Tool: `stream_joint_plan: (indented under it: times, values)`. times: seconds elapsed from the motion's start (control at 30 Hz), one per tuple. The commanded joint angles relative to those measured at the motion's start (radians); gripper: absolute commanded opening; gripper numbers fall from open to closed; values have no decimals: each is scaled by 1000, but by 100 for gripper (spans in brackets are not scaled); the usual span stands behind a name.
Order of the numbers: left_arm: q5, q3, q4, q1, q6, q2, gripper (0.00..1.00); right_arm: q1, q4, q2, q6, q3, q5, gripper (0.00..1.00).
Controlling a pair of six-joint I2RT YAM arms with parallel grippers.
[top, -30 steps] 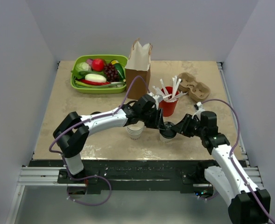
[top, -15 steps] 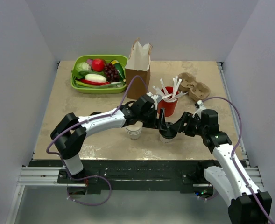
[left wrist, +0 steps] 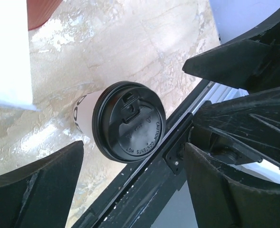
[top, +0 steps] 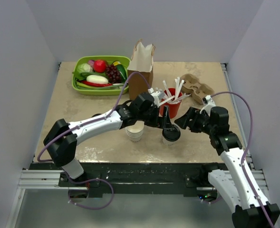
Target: Pack the takeout coffee
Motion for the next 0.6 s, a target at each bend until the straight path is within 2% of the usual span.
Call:
stream_joint_plan:
  times: [0.0, 0.23, 0.37, 0.43, 0.57]
  values:
    - [3, 73, -12, -5, 45, -50, 90, 1, -7, -21, -38, 79, 36, 78]
    - [-14, 107, -43, -3, 73, -105, 93, 1, 5, -24, -71, 134, 51, 80]
    - [-104, 151, -96, -2, 102, -160, 96, 0, 18, -37, -88, 179, 95, 83]
    - [-146, 159, -127, 0, 120, -201, 100, 0, 24, -44, -90, 199, 123, 86]
    - [-251, 151, -176, 29, 125, -269, 100, 0, 57, -58, -100, 216, 145, 94]
